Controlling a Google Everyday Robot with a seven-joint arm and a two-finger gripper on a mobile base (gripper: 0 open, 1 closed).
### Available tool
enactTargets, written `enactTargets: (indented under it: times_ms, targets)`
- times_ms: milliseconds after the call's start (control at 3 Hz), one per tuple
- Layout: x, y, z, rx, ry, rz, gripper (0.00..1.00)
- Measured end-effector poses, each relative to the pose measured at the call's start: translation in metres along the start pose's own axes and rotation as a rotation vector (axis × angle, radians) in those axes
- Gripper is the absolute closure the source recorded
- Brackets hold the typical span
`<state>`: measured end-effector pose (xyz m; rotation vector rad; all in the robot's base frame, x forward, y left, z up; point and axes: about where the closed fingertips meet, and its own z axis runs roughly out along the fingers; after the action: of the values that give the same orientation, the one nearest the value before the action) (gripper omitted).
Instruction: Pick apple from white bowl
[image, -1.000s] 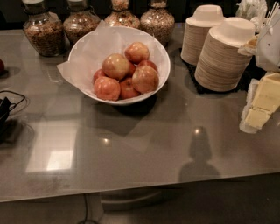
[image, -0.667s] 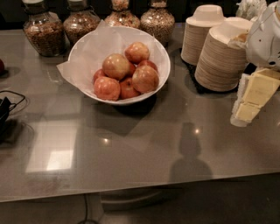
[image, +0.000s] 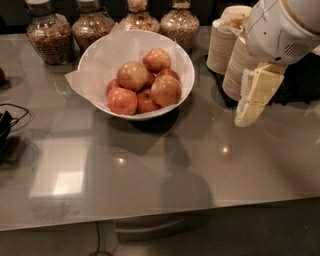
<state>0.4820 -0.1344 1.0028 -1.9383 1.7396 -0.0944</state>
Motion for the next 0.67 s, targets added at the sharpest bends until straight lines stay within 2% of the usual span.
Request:
enactTargets:
  times_ms: [333, 667]
  targets:
    - [0.000, 0.000, 0.000, 0.000, -0.001, 0.000, 0.00]
    - [-0.005, -0.012, 0.015, 0.030, -0.089, 0.040, 0.00]
